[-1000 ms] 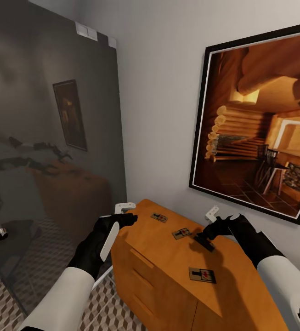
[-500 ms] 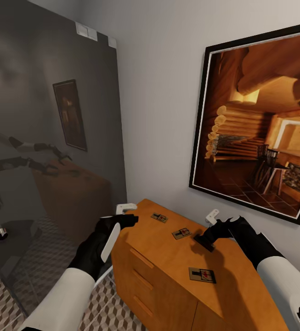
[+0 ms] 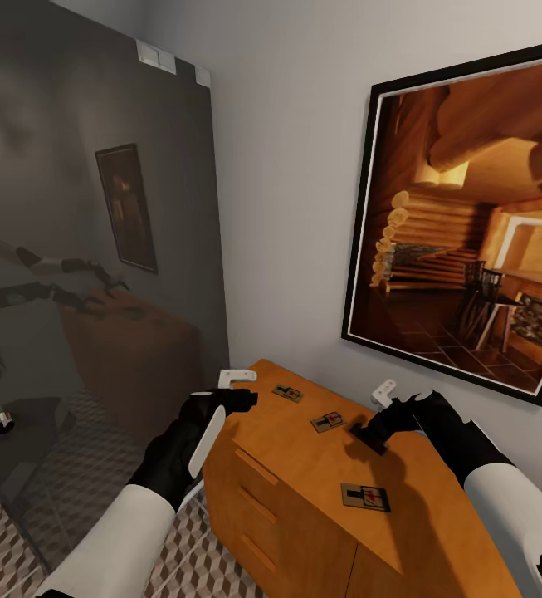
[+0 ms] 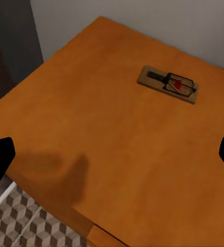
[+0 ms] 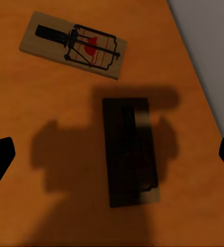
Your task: Take the four mousetraps from the cabinet in the bathroom and place them on the bathroom floor. Make sure all four end up on the same floor surface, and ensure that at least two of them are either under or directly next to the same bathroom sink.
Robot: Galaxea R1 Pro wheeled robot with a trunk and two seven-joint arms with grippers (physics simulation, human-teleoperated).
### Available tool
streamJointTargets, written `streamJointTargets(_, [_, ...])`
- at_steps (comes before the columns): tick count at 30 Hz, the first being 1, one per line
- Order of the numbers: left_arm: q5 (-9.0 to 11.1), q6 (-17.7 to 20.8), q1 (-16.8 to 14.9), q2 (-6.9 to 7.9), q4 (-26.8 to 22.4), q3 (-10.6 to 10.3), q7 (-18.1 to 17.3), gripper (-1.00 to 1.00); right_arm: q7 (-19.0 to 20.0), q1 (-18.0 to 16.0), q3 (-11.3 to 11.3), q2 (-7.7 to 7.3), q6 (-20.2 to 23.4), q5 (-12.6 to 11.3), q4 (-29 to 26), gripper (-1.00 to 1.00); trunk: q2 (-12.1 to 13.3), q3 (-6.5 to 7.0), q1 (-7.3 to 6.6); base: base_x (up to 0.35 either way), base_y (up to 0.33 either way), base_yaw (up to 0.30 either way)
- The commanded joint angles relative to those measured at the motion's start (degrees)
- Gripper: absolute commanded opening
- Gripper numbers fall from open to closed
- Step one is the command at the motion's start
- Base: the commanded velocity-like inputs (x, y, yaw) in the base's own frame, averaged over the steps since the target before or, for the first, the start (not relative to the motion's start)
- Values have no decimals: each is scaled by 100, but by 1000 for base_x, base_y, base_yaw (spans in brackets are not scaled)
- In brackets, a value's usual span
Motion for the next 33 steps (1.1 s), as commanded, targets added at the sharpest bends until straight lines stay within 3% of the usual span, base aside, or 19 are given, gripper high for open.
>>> streamJointTargets(1, [58, 19, -2, 0, -5, -9, 47, 100, 34, -1, 15, -2, 28, 50, -10, 100, -5, -3, 2, 0, 0, 0])
streamJointTargets(14, [63, 15, 2, 0, -7, -15, 47, 100, 23, -1, -14, -43, 39, 43, 211, 100, -5, -3, 2, 0, 0, 0])
streamJointTargets(26, [64, 23, 7, 0, -5, -17, 41, 100, -82, -1, -24, -110, -263, 63, 224, 100, -5, -3, 2, 0, 0, 0])
streamJointTargets(33, [62, 24, 15, 0, -5, -138, 44, 100, -360, -1, -103, -126, -310, 69, 219, 100, -5, -3, 2, 0, 0, 0])
